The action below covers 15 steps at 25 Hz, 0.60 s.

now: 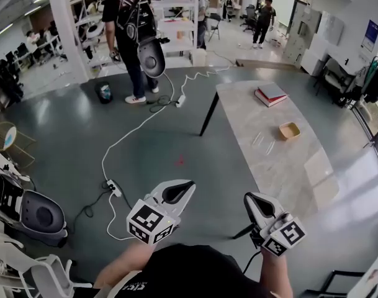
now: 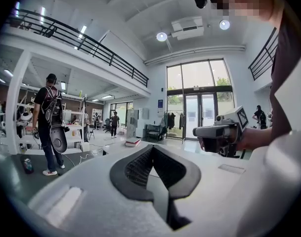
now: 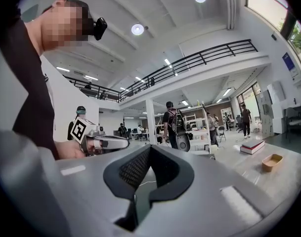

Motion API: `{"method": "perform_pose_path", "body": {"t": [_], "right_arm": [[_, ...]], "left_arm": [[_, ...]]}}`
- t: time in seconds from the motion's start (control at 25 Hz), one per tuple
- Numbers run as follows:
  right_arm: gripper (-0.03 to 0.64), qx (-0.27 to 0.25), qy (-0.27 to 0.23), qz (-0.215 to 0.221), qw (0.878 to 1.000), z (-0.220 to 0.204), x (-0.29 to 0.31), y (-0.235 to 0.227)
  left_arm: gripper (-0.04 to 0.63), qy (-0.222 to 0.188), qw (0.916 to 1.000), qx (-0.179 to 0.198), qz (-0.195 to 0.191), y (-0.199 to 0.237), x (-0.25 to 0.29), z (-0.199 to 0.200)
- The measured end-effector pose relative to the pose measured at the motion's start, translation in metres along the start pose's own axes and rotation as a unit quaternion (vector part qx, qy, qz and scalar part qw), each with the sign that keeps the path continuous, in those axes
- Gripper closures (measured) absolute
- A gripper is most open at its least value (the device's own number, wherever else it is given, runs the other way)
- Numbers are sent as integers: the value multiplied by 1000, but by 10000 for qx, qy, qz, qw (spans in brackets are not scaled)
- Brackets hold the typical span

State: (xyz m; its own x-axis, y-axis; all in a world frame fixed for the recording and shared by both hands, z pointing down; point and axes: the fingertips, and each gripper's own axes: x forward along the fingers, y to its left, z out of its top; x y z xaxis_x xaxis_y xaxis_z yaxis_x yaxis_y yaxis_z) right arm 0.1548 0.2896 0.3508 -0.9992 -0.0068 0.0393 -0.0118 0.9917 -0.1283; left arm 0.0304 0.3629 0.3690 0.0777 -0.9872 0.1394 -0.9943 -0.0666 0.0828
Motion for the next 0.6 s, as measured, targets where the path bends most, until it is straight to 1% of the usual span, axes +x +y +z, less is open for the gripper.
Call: {"method": "perform_pose_path", "body": {"t": [0.2, 0.36, 0.48, 0.6], "right_arm": [[615, 1, 117, -101, 9999, -11, 20, 11], [615, 98, 181, -338, 9992, -12, 18, 6], [615, 108, 313, -526, 9981, -17, 16, -3], [615, 142, 356, -648, 9972, -21, 22, -18]], "left_arm": [[594, -80, 9999, -31, 91, 20, -29, -9], [594, 14, 9998, -119, 138, 39, -43, -23], [594, 107, 9996, -168, 186, 56, -46, -32], [594, 171, 9994, -214, 211, 72, -37, -37]]}}
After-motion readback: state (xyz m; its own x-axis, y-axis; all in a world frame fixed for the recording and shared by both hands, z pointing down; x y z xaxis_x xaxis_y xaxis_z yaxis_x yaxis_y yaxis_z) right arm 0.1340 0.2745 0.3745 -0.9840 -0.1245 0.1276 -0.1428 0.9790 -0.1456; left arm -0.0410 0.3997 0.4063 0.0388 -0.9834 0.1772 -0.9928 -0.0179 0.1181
